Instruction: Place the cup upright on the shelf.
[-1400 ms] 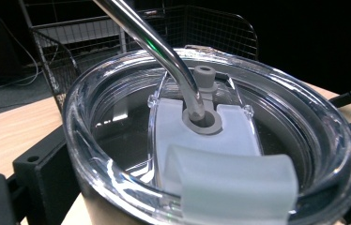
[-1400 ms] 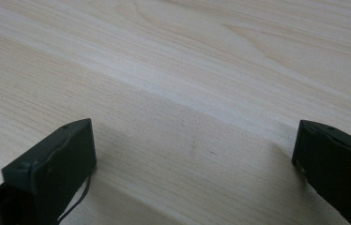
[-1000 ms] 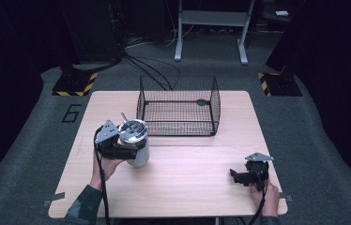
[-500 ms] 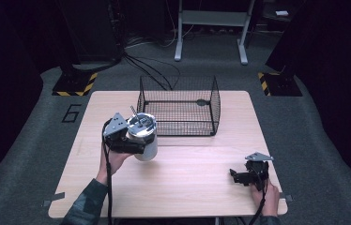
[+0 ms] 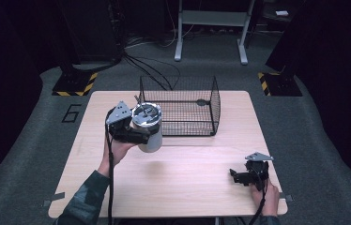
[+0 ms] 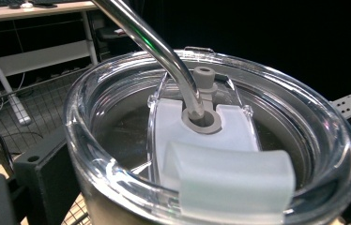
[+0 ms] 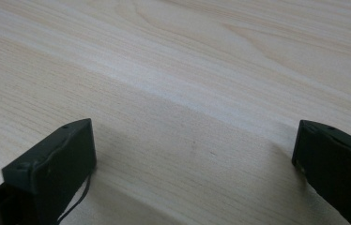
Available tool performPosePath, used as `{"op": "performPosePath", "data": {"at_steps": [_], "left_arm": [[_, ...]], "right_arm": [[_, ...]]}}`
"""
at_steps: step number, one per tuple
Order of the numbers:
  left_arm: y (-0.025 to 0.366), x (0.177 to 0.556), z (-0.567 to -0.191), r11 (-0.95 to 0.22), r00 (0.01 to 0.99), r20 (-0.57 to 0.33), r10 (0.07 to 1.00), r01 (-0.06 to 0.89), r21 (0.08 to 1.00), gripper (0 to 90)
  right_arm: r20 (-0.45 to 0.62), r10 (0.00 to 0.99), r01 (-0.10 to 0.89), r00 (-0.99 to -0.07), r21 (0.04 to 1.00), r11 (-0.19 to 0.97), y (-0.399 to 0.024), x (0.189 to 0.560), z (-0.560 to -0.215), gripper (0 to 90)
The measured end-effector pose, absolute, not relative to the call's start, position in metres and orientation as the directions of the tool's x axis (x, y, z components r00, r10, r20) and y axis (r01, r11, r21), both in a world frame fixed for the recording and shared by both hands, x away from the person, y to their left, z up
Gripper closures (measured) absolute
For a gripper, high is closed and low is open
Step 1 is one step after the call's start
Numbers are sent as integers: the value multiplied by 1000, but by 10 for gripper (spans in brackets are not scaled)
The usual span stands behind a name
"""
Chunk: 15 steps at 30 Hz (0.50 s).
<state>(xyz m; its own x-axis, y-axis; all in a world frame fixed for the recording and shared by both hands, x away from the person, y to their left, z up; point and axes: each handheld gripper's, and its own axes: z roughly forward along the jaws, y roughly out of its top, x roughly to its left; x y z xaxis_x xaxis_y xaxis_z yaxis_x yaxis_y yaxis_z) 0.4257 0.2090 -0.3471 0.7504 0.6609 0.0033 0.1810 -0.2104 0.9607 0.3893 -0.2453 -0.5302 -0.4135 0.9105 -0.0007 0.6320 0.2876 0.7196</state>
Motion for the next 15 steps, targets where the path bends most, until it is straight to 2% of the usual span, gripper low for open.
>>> {"op": "performPosePath", "data": {"at_steps": [15], "left_arm": [[194,449,-326,-197,748,15,663,155,968,30]], "right_arm": [[-1,910,632,-414,720,288,-245,389,-530,0]]}}
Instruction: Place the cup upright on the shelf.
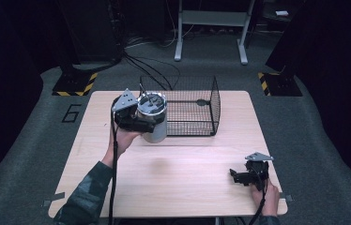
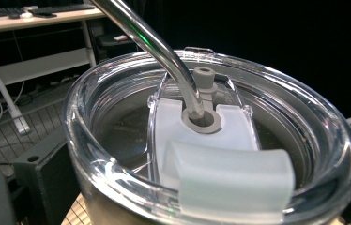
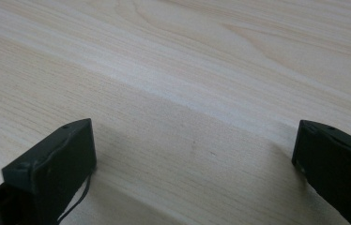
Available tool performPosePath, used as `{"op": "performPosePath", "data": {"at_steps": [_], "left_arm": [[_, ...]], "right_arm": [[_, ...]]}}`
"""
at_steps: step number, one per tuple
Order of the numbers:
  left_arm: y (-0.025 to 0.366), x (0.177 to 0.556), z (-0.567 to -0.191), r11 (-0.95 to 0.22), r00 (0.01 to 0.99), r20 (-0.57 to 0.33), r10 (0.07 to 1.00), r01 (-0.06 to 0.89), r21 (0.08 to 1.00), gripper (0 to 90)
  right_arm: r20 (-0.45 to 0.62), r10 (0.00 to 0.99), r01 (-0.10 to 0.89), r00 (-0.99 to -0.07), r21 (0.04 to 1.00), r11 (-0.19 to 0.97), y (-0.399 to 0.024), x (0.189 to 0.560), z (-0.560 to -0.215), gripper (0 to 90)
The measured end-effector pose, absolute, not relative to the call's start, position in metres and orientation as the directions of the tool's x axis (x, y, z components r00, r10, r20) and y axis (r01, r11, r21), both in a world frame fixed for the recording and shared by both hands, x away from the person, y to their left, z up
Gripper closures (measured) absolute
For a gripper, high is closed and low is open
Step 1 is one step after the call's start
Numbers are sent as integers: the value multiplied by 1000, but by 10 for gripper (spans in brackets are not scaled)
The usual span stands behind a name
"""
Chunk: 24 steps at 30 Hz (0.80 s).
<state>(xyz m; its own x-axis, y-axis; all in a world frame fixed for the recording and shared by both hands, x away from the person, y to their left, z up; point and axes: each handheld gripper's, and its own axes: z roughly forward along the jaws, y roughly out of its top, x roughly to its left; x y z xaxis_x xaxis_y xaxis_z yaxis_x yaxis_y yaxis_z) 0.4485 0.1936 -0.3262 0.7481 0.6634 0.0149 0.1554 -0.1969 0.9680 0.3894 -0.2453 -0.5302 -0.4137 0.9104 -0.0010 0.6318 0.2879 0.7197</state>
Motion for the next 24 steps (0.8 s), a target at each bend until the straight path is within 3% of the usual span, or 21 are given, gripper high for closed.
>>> {"op": "performPosePath", "data": {"at_steps": [24], "left_arm": [[176,488,-314,-201,722,30,692,153,967,30]], "right_arm": [[-1,910,632,-414,720,288,-245,389,-530,0]]}}
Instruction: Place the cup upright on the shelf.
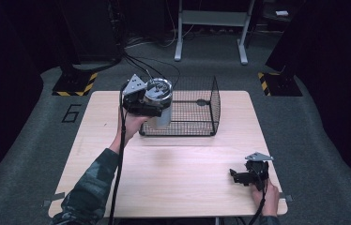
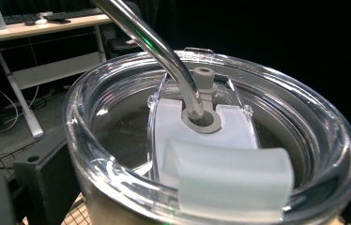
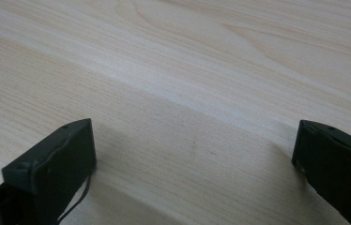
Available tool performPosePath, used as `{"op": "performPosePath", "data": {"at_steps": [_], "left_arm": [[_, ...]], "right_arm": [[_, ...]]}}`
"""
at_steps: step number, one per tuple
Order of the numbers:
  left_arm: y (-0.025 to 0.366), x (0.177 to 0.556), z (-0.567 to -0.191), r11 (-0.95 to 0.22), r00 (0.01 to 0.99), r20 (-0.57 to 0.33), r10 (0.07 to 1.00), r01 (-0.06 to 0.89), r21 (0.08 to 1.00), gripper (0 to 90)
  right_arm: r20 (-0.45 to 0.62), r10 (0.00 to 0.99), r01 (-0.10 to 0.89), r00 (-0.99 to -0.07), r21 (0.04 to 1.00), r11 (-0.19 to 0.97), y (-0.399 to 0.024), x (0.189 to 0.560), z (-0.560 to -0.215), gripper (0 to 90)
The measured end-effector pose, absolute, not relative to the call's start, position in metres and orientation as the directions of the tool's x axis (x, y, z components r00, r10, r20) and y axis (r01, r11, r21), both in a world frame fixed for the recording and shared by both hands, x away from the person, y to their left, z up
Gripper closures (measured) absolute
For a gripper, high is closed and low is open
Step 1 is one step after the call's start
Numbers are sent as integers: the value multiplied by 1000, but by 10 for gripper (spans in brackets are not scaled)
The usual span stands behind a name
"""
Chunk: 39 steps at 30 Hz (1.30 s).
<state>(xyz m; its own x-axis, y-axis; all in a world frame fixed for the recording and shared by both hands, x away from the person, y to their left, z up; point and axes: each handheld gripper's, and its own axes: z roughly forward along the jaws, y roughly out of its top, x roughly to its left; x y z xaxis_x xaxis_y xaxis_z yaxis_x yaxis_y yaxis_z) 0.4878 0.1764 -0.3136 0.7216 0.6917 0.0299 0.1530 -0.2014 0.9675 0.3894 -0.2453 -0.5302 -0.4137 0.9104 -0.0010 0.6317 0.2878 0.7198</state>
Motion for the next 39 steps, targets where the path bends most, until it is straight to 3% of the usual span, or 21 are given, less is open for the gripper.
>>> {"op": "performPosePath", "data": {"at_steps": [39], "left_arm": [[146,564,-319,-165,616,-24,787,247,955,30]], "right_arm": [[7,915,634,-404,723,274,-244,390,-530,0]]}}
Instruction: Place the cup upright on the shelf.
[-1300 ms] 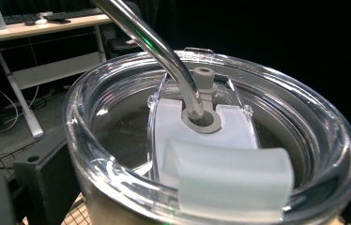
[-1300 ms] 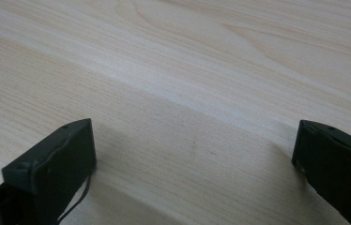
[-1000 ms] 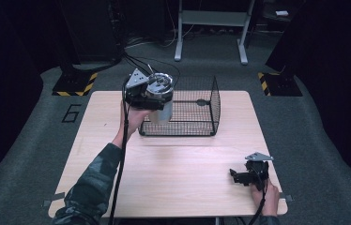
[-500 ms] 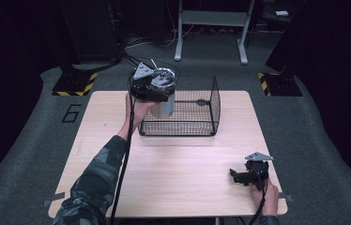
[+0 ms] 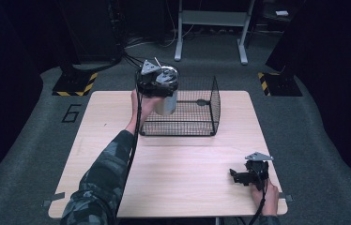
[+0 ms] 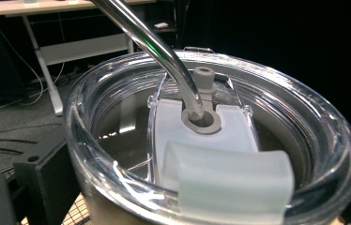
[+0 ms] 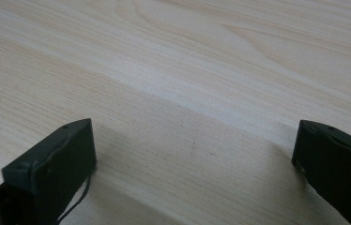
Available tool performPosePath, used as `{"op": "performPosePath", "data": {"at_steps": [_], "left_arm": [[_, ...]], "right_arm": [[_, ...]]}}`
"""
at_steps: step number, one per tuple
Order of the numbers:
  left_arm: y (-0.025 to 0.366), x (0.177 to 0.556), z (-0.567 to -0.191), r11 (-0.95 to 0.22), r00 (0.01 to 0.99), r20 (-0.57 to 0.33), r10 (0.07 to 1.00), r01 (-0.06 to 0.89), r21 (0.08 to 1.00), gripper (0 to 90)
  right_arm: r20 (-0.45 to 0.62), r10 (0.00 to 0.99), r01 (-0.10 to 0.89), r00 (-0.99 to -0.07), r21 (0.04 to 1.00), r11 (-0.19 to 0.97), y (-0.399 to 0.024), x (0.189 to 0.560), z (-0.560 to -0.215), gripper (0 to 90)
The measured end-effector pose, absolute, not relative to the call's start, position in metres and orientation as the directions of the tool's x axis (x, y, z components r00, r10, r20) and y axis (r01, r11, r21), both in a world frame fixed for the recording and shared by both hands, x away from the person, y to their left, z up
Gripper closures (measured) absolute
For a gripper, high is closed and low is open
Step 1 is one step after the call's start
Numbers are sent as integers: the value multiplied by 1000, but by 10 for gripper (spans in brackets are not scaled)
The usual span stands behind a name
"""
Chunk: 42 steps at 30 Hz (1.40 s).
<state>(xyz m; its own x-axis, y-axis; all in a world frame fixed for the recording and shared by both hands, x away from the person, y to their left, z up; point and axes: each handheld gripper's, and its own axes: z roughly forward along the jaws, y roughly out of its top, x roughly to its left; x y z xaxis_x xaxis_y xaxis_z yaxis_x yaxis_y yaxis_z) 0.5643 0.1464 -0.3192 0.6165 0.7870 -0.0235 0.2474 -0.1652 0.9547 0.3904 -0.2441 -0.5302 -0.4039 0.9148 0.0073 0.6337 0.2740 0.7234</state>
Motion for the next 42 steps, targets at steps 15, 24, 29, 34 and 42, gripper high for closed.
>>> {"op": "performPosePath", "data": {"at_steps": [15,24,29,34,42], "left_arm": [[132,583,-338,-177,586,-32,810,294,939,30],[125,591,-350,-179,571,-36,820,316,932,30],[122,595,-355,-186,564,-34,825,329,926,30],[120,598,-360,-209,568,-24,822,340,917,30],[116,605,-369,-219,560,-26,828,365,905,31]], "right_arm": [[6,915,632,-404,725,274,-244,391,-530,0],[6,915,632,-404,725,275,-244,391,-530,0],[6,913,632,-408,724,277,-244,391,-530,0],[5,916,630,-402,727,272,-244,391,-531,0],[5,916,630,-401,727,272,-244,391,-531,0]]}}
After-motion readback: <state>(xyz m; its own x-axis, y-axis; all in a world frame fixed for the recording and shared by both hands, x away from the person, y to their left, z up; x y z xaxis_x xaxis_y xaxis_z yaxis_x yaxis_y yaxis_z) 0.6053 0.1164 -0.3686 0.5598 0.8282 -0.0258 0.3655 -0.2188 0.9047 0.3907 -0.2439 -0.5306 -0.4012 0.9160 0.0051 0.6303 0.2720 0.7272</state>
